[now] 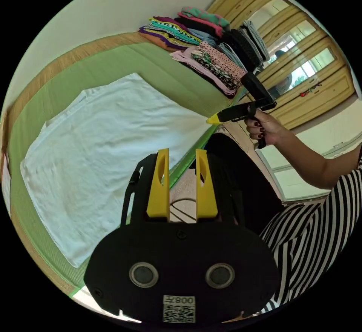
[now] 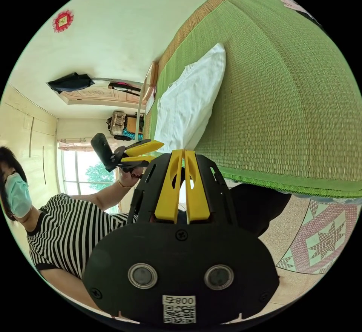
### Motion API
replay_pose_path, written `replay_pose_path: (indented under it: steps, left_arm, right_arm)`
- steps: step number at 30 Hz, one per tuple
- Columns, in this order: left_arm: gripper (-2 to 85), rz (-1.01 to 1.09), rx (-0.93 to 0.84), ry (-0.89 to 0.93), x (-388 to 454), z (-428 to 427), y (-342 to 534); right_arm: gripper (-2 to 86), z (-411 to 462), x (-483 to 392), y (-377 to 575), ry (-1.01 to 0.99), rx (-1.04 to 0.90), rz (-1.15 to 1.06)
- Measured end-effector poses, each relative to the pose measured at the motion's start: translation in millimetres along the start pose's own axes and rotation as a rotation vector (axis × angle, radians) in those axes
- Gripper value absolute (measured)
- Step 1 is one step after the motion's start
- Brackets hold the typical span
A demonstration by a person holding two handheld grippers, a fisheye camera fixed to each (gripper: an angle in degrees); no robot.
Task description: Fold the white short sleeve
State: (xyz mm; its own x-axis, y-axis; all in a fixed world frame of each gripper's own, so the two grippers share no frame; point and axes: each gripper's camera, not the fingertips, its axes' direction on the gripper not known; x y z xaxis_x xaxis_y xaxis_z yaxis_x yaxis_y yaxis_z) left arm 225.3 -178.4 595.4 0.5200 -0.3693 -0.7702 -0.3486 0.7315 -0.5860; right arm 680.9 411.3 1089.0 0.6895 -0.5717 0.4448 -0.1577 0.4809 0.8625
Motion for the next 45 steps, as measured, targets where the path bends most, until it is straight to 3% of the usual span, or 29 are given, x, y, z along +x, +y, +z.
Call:
replay_pose_path:
  steps: [5,9,15,21,31,45]
  left_arm:
    - [9.0,0.172,-0.101,-0.176,59.3,58.5,-55.9]
    - [3.2,0.151,-0.114,-0.232,72.5,82.2,-70.8]
    - [1.3,-0.059,-0.017,-0.079,48.6,78.0,-75.0]
    - [0.8,-0.211,0.073,0.042,25.9,76.5,-75.6]
    - [0.8,-0.209,0.057,0.087,28.1,103.7,-85.3]
    - [0.8,-0.163,0.019,0.160,18.0,136.8,-82.1]
  right_arm:
    - [0.6,-5.7,-0.6,-5.5,-0.026,-0.006,-0.028]
    - [0.7,-6.7,0.1,-13.1,-0.035,-0.029,-0.053]
    - [2.4,-34.2,25.1,-24.5,-0.078,0.083,-0.023]
    - [10.1,-37.0,65.2,-66.4,-0.119,0.153,0.107]
    - [11.4,-6.2,91.3,-145.3,-0.154,0.149,0.221]
    - [6.5,35.3,67.9,-227.4,-0.092,0.094,0.194]
